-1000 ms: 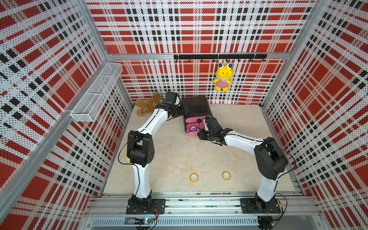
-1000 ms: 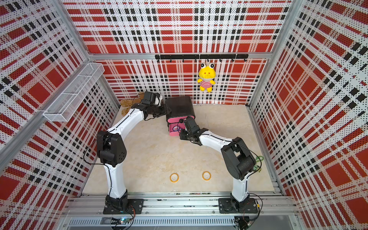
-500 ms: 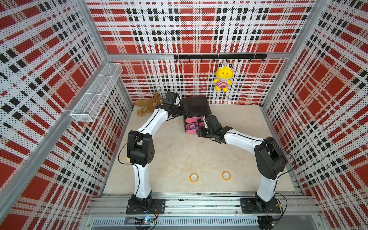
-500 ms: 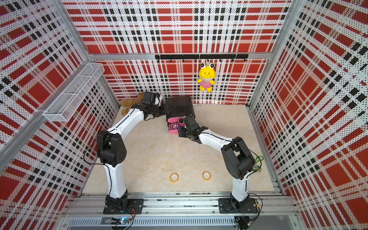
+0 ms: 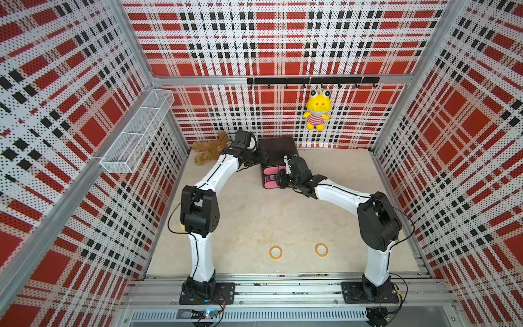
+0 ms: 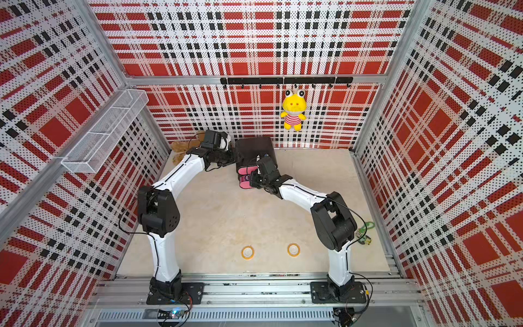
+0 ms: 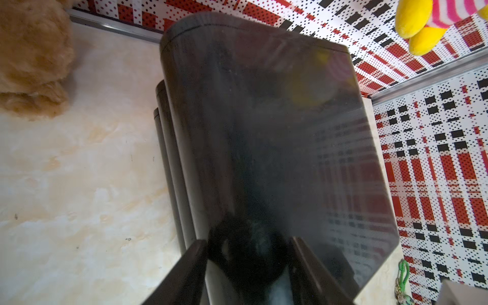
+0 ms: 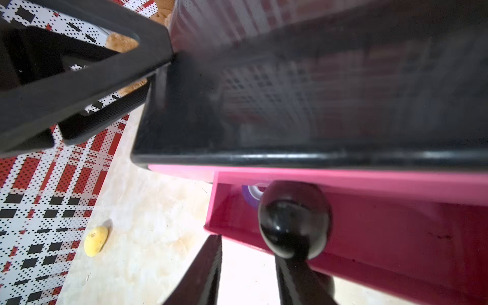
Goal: Place the transparent tape into the drawer according to color
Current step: Close the drawer in the storage box.
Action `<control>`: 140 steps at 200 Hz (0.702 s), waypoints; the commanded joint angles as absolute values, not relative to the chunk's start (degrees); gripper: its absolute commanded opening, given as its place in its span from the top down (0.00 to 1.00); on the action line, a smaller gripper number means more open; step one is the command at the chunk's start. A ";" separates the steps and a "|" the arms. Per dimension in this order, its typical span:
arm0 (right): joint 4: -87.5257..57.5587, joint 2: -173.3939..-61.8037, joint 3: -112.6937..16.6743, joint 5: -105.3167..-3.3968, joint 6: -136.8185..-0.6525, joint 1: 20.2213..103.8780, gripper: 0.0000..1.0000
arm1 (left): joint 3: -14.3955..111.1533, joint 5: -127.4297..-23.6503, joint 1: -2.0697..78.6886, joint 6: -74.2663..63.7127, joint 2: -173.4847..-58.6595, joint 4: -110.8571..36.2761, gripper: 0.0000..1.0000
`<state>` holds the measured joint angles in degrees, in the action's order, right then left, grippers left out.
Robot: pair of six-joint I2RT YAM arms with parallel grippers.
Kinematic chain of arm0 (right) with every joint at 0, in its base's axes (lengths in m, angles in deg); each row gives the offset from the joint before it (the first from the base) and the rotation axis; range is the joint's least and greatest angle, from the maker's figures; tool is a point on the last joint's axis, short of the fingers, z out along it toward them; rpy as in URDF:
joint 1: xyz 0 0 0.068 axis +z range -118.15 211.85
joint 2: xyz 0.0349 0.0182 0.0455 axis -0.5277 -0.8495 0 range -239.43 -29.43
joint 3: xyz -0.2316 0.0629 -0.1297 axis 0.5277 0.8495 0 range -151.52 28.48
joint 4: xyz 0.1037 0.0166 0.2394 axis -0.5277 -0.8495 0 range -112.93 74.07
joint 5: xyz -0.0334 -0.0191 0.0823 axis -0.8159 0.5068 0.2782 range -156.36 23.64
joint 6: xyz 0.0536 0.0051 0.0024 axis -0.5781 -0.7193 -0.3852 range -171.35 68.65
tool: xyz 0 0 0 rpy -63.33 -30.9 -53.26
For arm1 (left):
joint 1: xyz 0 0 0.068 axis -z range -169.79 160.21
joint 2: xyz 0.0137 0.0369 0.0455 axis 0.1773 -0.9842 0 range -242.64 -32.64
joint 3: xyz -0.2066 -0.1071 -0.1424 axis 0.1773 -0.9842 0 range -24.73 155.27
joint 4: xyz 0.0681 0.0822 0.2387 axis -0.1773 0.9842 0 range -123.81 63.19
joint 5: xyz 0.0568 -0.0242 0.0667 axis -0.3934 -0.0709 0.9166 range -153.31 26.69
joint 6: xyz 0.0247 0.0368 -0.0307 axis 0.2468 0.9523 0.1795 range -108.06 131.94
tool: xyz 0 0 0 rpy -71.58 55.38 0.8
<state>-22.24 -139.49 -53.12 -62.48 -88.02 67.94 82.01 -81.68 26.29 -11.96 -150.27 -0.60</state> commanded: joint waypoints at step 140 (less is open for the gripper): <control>-25.40 -131.42 -43.41 -61.38 -88.46 68.59 0.51 | 80.74 -83.09 26.82 -10.68 -153.14 2.84 0.45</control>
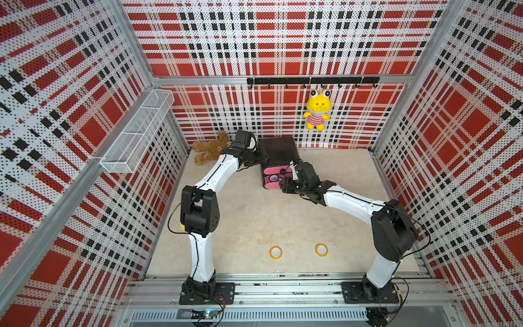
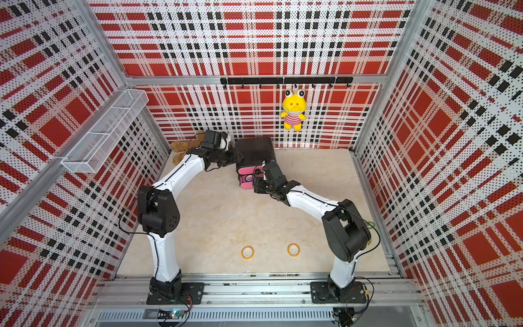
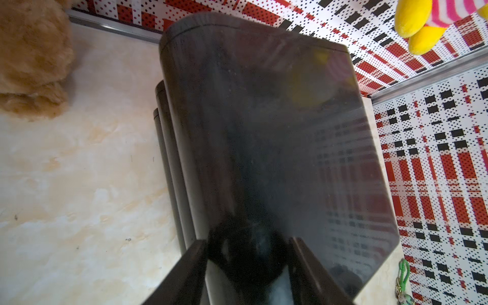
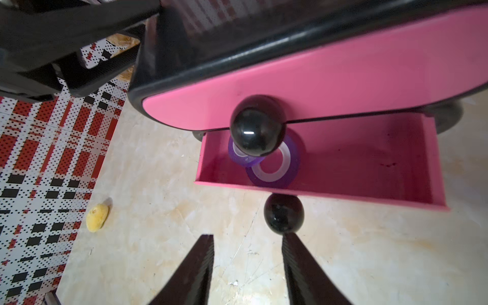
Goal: Place the transparent tape into the drawer according to color
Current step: Close the drawer in the storage box.
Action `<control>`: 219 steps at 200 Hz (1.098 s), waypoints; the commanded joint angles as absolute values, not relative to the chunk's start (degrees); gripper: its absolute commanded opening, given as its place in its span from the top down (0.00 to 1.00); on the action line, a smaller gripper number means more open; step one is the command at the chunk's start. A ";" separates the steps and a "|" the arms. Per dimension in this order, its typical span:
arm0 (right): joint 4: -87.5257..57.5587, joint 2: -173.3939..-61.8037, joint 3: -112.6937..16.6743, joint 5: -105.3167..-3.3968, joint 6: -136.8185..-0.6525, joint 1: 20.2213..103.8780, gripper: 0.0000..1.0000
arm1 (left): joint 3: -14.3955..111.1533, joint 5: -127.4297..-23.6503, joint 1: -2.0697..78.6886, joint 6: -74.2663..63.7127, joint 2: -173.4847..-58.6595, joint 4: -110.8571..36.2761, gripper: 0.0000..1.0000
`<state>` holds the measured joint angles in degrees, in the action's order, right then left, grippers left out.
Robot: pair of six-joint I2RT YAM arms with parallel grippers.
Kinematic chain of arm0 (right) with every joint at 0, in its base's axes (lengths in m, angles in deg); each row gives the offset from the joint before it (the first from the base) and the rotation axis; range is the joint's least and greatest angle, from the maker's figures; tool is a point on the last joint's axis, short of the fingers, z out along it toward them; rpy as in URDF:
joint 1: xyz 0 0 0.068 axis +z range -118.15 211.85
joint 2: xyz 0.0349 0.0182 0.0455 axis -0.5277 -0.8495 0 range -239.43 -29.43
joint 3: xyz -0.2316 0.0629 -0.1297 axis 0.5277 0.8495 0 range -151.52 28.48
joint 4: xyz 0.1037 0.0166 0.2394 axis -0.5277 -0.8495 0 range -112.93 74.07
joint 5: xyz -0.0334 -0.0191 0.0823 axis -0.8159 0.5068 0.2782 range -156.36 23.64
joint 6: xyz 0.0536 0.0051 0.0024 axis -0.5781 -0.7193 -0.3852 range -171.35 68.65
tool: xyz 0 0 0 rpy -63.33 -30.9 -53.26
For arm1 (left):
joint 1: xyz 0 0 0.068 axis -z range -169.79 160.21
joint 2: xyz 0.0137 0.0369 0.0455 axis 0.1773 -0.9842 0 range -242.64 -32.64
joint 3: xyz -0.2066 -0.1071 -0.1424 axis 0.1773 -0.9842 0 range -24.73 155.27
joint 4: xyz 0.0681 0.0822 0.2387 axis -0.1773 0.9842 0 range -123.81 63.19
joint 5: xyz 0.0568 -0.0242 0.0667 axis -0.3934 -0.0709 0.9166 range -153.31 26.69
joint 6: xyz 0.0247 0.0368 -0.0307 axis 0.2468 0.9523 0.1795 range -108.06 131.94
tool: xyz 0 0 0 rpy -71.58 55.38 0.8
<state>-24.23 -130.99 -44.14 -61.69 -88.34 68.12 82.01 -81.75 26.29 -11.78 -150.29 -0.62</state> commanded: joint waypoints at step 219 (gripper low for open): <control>-29.58 -141.65 -53.92 -66.43 -85.43 68.59 0.54 | 81.01 -83.53 26.73 -10.47 -153.75 2.84 0.45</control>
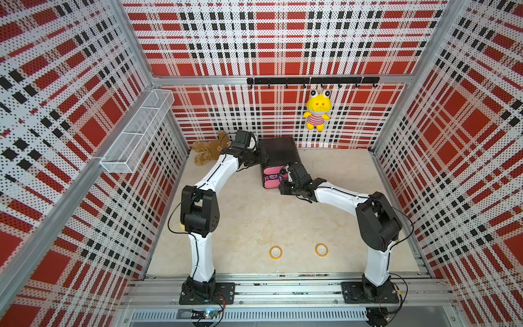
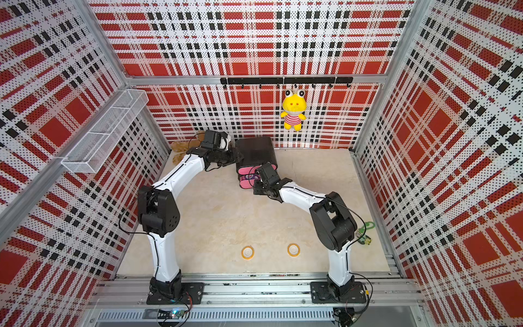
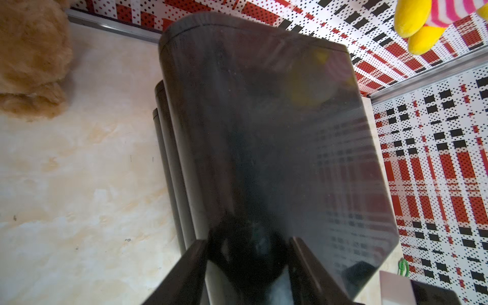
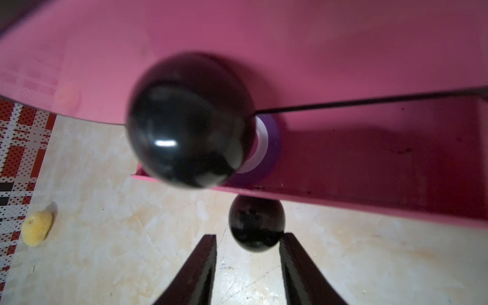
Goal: Place the transparent tape into the drawer according to color
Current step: Close the drawer in the storage box.
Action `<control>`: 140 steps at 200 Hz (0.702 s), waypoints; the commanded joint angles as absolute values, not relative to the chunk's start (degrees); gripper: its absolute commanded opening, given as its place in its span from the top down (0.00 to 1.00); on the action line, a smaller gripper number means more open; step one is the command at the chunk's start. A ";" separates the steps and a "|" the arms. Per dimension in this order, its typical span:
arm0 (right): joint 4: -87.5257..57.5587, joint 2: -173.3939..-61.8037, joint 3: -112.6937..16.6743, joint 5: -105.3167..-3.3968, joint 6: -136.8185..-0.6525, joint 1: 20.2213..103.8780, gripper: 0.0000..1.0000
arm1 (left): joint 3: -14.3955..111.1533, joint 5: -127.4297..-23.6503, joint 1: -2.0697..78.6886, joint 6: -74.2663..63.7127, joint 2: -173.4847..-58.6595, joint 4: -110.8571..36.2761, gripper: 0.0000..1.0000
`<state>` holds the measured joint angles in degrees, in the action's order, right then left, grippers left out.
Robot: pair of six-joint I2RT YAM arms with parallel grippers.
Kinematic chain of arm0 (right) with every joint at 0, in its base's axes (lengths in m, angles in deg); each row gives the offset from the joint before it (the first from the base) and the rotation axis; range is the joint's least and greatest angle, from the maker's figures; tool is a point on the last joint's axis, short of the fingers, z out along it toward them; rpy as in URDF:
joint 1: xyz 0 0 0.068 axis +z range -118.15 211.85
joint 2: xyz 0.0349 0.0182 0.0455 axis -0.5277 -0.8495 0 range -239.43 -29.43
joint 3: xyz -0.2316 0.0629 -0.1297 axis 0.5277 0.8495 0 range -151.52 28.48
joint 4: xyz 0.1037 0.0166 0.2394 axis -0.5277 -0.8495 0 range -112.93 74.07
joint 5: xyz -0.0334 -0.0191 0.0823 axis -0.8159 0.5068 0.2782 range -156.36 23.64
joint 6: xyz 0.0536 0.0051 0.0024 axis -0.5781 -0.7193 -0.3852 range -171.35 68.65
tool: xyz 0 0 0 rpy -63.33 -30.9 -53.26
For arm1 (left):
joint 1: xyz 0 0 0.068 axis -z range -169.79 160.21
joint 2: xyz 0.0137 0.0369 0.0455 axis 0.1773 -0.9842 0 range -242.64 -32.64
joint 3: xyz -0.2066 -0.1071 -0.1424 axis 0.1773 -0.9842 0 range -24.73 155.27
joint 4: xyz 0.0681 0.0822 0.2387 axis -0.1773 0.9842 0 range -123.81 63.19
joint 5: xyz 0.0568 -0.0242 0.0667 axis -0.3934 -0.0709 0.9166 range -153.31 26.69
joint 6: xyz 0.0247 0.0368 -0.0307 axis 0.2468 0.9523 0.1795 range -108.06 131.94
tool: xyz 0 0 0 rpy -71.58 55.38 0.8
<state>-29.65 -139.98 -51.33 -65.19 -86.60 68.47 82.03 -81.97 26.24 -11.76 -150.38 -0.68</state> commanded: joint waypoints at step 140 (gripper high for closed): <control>-28.85 -141.47 -53.87 -72.40 -83.41 67.53 0.49 | 80.26 -83.87 26.23 -9.77 -153.49 2.84 0.45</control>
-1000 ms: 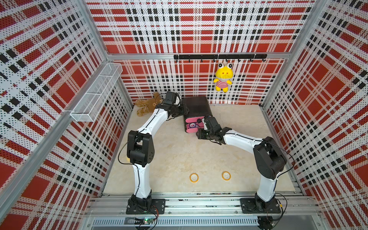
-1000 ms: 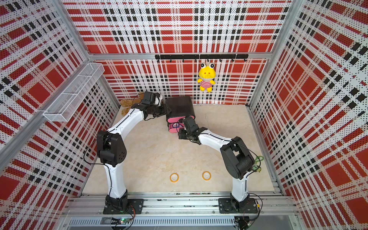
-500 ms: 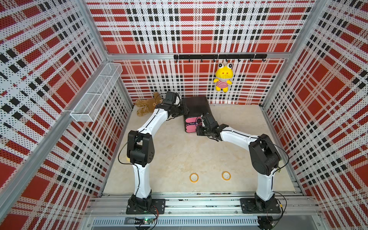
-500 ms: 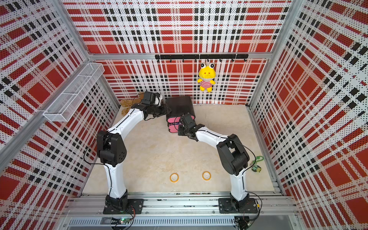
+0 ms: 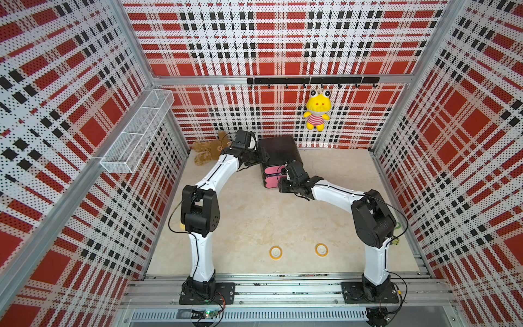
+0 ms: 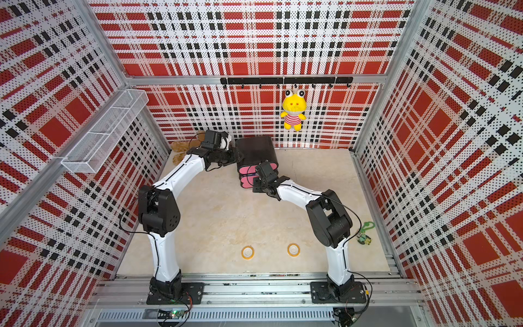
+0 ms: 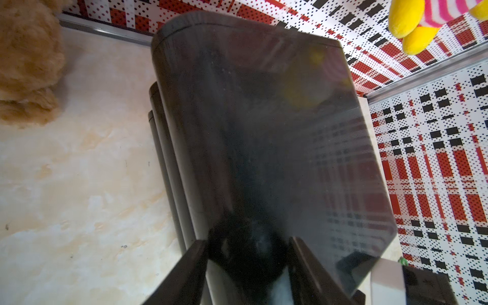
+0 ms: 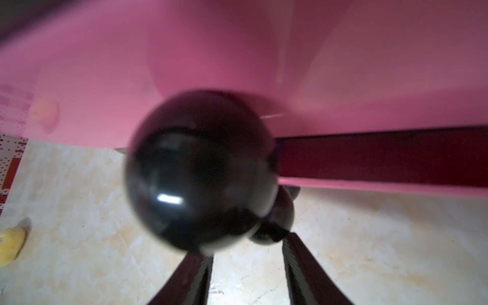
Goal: Place the transparent tape into the drawer according to color
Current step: Close the drawer in the storage box.
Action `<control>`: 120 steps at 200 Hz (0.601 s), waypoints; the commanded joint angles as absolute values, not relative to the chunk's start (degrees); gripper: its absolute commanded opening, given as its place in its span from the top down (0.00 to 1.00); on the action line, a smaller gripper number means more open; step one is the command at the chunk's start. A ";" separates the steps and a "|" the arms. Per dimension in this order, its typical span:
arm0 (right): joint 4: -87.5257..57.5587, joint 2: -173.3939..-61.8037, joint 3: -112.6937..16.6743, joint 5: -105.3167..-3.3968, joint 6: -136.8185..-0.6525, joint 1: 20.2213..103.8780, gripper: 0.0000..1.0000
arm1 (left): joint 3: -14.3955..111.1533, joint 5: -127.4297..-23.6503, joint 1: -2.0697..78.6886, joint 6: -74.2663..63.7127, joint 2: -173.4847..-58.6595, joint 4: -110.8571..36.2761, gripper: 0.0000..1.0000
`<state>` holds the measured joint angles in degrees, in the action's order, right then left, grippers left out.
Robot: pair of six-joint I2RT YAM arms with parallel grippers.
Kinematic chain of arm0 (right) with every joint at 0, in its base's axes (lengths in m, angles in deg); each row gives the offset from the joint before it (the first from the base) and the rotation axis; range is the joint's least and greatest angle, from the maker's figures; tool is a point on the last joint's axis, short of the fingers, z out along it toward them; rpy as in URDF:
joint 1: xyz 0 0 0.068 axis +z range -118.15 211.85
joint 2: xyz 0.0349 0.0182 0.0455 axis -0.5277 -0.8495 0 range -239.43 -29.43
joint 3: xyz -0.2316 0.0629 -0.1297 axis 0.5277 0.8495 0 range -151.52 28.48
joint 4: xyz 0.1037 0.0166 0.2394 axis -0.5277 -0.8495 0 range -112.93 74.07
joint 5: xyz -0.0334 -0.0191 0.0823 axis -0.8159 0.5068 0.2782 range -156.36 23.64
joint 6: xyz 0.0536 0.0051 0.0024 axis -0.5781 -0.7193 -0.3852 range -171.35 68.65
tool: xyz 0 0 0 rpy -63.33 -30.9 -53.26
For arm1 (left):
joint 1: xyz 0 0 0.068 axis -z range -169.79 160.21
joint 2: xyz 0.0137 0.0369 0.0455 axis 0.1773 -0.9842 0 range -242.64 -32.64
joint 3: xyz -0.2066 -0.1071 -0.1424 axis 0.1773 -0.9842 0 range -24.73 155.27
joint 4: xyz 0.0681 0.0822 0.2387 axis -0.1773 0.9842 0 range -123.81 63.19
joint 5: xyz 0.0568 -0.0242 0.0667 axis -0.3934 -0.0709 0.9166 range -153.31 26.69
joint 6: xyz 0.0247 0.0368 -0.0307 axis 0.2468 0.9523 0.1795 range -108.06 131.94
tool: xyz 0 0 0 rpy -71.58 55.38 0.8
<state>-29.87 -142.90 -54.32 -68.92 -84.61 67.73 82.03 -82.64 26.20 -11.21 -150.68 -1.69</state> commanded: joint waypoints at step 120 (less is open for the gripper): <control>-23.98 -140.59 -53.61 -70.68 -81.59 66.87 0.47 | 78.99 -83.19 27.26 -9.50 -153.93 3.36 0.56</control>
